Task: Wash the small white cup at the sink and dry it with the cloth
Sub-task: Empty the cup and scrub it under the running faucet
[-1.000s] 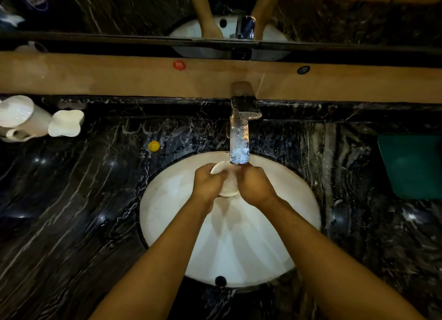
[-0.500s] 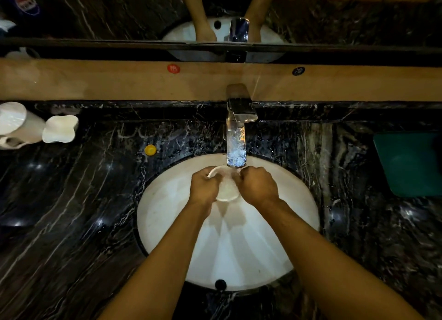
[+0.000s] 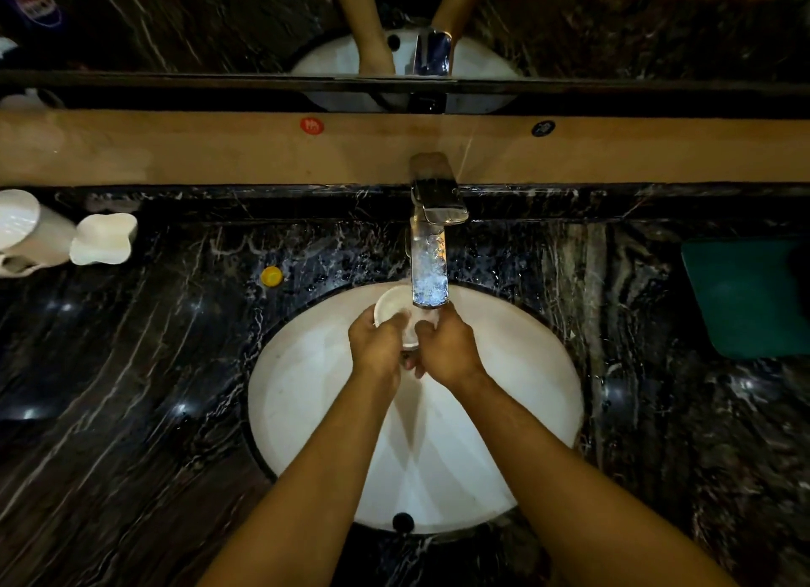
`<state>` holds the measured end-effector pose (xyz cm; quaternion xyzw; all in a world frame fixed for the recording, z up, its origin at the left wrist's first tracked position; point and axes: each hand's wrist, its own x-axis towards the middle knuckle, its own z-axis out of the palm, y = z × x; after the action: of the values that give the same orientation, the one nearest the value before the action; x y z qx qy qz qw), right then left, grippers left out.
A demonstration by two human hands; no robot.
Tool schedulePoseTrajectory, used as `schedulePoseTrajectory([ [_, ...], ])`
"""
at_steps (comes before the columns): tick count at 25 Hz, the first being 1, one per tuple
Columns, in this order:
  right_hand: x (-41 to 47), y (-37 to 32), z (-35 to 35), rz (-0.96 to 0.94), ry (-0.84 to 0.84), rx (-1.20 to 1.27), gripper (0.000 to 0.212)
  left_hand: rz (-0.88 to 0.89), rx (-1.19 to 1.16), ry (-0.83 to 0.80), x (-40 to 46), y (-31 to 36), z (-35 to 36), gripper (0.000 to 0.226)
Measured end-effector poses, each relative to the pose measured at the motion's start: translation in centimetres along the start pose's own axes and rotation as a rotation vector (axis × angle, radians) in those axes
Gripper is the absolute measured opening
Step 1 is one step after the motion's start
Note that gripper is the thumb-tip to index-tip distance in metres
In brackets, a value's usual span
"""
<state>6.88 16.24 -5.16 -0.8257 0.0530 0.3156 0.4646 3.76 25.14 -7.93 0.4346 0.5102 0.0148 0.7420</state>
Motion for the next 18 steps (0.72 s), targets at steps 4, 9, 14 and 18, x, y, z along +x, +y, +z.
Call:
schedulePoseTrajectory([
  [4, 1.6, 0.7, -1.3, 0.082, -0.009, -0.166, 0.02, 0.109, 0.201, -0.003, 0.2, 0.1, 0.0, 0.014],
  [9, 2.2, 0.8, -2.6, -0.179, -0.013, -0.608, 0.032, -0.089, 0.5, -0.282, 0.6, 2.8, -1.4, 0.015],
  [14, 1.2, 0.7, -1.7, -0.184, 0.053, -0.428, 0.028, 0.04, 0.264, -0.09, 0.7, 2.4, -0.1, 0.017],
  [18, 0.5, 0.5, -0.3, 0.015, 0.016, -0.007, 0.027, 0.03, -0.03, 0.032, -1.2, 0.4, 1.3, 0.025],
])
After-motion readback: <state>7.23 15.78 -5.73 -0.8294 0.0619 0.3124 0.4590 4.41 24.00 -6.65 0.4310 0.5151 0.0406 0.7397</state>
